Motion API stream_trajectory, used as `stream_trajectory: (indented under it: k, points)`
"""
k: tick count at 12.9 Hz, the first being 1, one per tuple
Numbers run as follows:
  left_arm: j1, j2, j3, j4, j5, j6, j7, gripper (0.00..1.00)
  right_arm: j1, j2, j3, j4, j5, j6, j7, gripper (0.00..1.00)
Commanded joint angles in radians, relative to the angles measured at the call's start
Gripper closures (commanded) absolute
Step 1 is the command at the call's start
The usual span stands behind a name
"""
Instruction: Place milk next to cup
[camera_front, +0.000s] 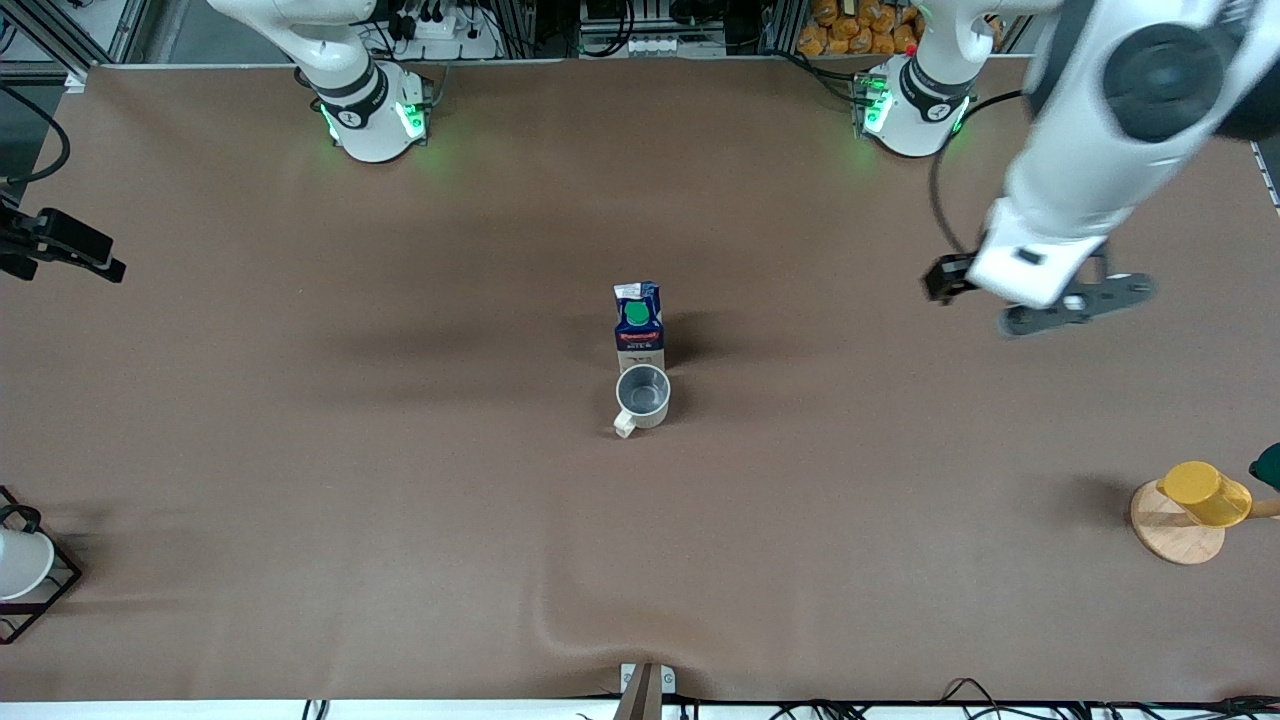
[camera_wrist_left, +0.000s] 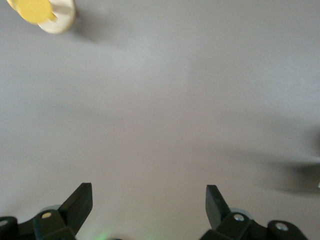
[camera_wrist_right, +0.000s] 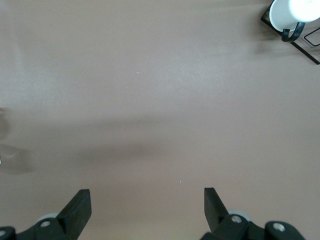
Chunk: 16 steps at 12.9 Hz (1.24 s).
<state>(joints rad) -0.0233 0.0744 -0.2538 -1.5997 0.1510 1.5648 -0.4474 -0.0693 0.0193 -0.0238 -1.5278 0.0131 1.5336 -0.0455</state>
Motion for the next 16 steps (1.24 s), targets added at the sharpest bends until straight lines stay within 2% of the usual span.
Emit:
stream_trajectory:
  k: [1, 3, 8, 11, 16]
  points:
    - [0.009, -0.102, 0.132, -0.052, -0.132, 0.024, 0.299, 0.0, -0.021, -0.005, 0.015, -0.006, 0.005, 0.016, 0.004, 0.0]
    - [0.014, -0.136, 0.153, -0.049, -0.168, 0.024, 0.485, 0.0, -0.02, -0.005, 0.015, -0.006, 0.005, 0.023, 0.004, 0.0]
    - [0.013, -0.145, 0.151, -0.039, -0.183, 0.024, 0.523, 0.0, -0.02, -0.005, 0.013, -0.006, 0.005, 0.025, 0.001, 0.0]
    - [0.014, -0.137, 0.153, -0.025, -0.183, 0.027, 0.513, 0.0, -0.024, -0.005, 0.013, -0.006, 0.005, 0.025, -0.069, 0.0]
    - [0.008, -0.139, 0.153, -0.017, -0.182, 0.024, 0.461, 0.0, -0.026, -0.005, 0.013, -0.006, 0.005, 0.02, -0.07, 0.0]
